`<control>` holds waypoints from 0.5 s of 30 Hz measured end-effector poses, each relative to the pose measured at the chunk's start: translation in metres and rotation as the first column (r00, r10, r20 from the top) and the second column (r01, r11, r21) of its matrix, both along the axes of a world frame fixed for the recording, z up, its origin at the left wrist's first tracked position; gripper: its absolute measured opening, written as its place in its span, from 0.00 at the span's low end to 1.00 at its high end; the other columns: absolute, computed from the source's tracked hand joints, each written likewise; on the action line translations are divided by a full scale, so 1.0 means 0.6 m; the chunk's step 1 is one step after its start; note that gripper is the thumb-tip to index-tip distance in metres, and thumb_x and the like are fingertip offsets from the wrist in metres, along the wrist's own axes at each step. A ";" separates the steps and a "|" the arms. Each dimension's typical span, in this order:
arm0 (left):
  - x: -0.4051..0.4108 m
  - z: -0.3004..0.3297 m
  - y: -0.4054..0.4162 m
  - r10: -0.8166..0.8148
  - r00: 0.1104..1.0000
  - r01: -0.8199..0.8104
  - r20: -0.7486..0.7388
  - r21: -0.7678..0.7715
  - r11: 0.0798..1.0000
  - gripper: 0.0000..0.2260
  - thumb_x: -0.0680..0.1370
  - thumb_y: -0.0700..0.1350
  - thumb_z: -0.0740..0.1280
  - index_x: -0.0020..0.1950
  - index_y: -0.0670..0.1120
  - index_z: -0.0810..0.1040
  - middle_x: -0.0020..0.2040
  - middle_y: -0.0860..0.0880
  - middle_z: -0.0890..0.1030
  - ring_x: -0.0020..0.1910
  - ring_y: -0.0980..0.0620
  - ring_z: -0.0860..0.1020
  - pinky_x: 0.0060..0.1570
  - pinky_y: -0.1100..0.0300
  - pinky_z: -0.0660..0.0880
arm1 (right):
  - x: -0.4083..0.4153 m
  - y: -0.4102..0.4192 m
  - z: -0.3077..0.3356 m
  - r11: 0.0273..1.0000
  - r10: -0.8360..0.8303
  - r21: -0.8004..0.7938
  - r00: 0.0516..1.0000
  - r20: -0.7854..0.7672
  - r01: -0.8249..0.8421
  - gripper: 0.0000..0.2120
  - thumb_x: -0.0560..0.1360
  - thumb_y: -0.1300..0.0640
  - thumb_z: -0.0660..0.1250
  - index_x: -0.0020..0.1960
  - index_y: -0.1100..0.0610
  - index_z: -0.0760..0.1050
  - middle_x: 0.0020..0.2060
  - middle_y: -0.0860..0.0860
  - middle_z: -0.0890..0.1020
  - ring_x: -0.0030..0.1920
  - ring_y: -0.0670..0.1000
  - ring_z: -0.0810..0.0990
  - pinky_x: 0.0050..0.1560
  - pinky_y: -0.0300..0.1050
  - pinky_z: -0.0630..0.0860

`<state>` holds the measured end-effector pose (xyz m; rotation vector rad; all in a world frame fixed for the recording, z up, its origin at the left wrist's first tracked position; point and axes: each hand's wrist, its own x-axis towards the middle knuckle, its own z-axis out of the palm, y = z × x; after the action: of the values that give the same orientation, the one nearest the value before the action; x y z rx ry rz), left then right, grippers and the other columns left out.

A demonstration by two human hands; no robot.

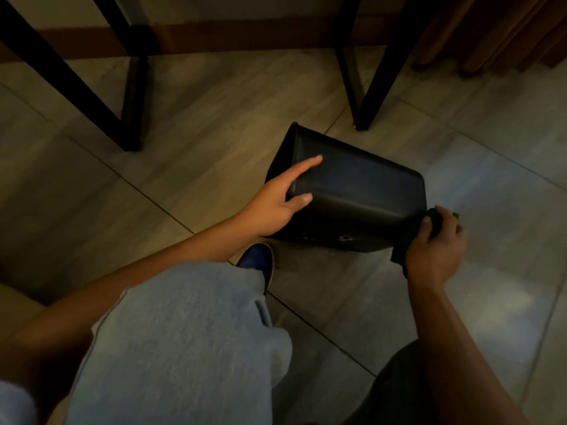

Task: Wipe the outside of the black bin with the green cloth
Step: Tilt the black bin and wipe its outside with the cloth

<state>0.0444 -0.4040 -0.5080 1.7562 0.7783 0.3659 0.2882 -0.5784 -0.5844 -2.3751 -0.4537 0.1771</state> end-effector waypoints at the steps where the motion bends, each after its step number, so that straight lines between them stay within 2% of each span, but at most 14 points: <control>1: 0.008 0.012 0.008 0.002 1.000 -0.002 0.001 0.046 0.999 0.27 0.82 0.36 0.65 0.79 0.48 0.63 0.75 0.56 0.67 0.70 0.72 0.66 0.73 0.68 0.63 | -0.002 0.002 0.001 1.000 -0.009 0.006 1.000 0.010 0.009 0.17 0.85 0.49 0.61 0.73 0.49 0.72 0.70 0.58 0.73 0.67 0.60 0.76 0.67 0.55 0.73; 5: 0.065 0.074 0.053 -0.046 0.999 0.044 0.009 0.186 0.982 0.25 0.82 0.38 0.65 0.78 0.48 0.66 0.76 0.52 0.68 0.75 0.59 0.65 0.76 0.65 0.60 | -0.008 0.010 0.021 0.997 -0.030 0.075 0.999 0.046 0.027 0.17 0.85 0.50 0.62 0.73 0.49 0.73 0.69 0.57 0.74 0.66 0.58 0.77 0.65 0.48 0.71; 7: 0.096 0.091 0.067 -0.053 0.997 0.065 -0.057 0.234 0.970 0.22 0.82 0.40 0.65 0.75 0.53 0.69 0.73 0.49 0.73 0.67 0.56 0.71 0.66 0.68 0.68 | -0.014 0.012 0.033 0.993 -0.018 0.118 0.998 0.054 0.011 0.17 0.85 0.50 0.62 0.73 0.49 0.73 0.68 0.56 0.75 0.65 0.56 0.77 0.64 0.44 0.70; 9: 0.118 0.087 0.072 -0.040 0.990 0.070 -0.132 0.231 0.971 0.19 0.82 0.44 0.65 0.71 0.60 0.72 0.66 0.39 0.78 0.56 0.47 0.77 0.56 0.56 0.76 | -0.028 0.012 0.043 0.990 0.013 0.142 0.999 0.048 -0.020 0.18 0.85 0.50 0.62 0.74 0.50 0.73 0.68 0.57 0.75 0.65 0.55 0.77 0.64 0.43 0.71; 11: 0.136 0.085 0.067 -0.043 0.983 0.079 -0.179 0.203 0.976 0.18 0.82 0.45 0.65 0.69 0.61 0.73 0.63 0.36 0.79 0.54 0.40 0.79 0.58 0.43 0.77 | -0.041 0.015 0.046 0.988 0.042 0.149 0.998 0.038 -0.048 0.18 0.85 0.50 0.63 0.73 0.50 0.73 0.68 0.57 0.75 0.65 0.56 0.77 0.66 0.46 0.72; 12: 0.145 0.087 0.064 -0.054 0.979 0.093 -0.197 0.196 0.976 0.18 0.82 0.45 0.65 0.70 0.60 0.73 0.63 0.37 0.79 0.57 0.40 0.80 0.60 0.43 0.76 | -0.047 0.017 0.045 0.987 0.057 0.145 0.998 0.038 -0.062 0.18 0.84 0.50 0.63 0.73 0.51 0.74 0.67 0.58 0.75 0.65 0.57 0.77 0.66 0.46 0.72; 13: 0.153 0.091 0.063 -0.071 0.975 0.112 -0.211 0.191 0.975 0.19 0.81 0.45 0.66 0.72 0.58 0.72 0.65 0.40 0.79 0.60 0.41 0.79 0.62 0.45 0.77 | -0.051 0.018 0.044 0.988 0.071 0.137 0.997 0.041 -0.076 0.18 0.84 0.50 0.63 0.72 0.51 0.75 0.67 0.58 0.76 0.65 0.57 0.77 0.65 0.45 0.71; 14: 0.159 0.096 0.061 -0.105 0.971 0.144 -0.216 0.176 0.974 0.22 0.81 0.46 0.68 0.75 0.57 0.69 0.68 0.44 0.77 0.64 0.46 0.77 0.64 0.52 0.77 | -0.054 0.019 0.042 0.988 0.084 0.129 0.996 0.043 -0.088 0.17 0.84 0.51 0.63 0.72 0.52 0.75 0.66 0.58 0.76 0.64 0.57 0.77 0.64 0.43 0.69; 15: 0.161 0.101 0.060 -0.167 0.960 0.204 -0.224 0.153 0.967 0.26 0.80 0.46 0.69 0.78 0.55 0.65 0.73 0.47 0.73 0.68 0.53 0.73 0.65 0.63 0.74 | -0.055 0.018 0.039 0.988 0.090 0.125 0.995 0.040 -0.095 0.17 0.84 0.51 0.63 0.72 0.52 0.76 0.66 0.58 0.76 0.64 0.56 0.77 0.63 0.42 0.68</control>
<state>0.1407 -0.3682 -0.4473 2.0392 0.7377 0.1254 0.2550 -0.5673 -0.5608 -2.2376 -0.5756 0.1453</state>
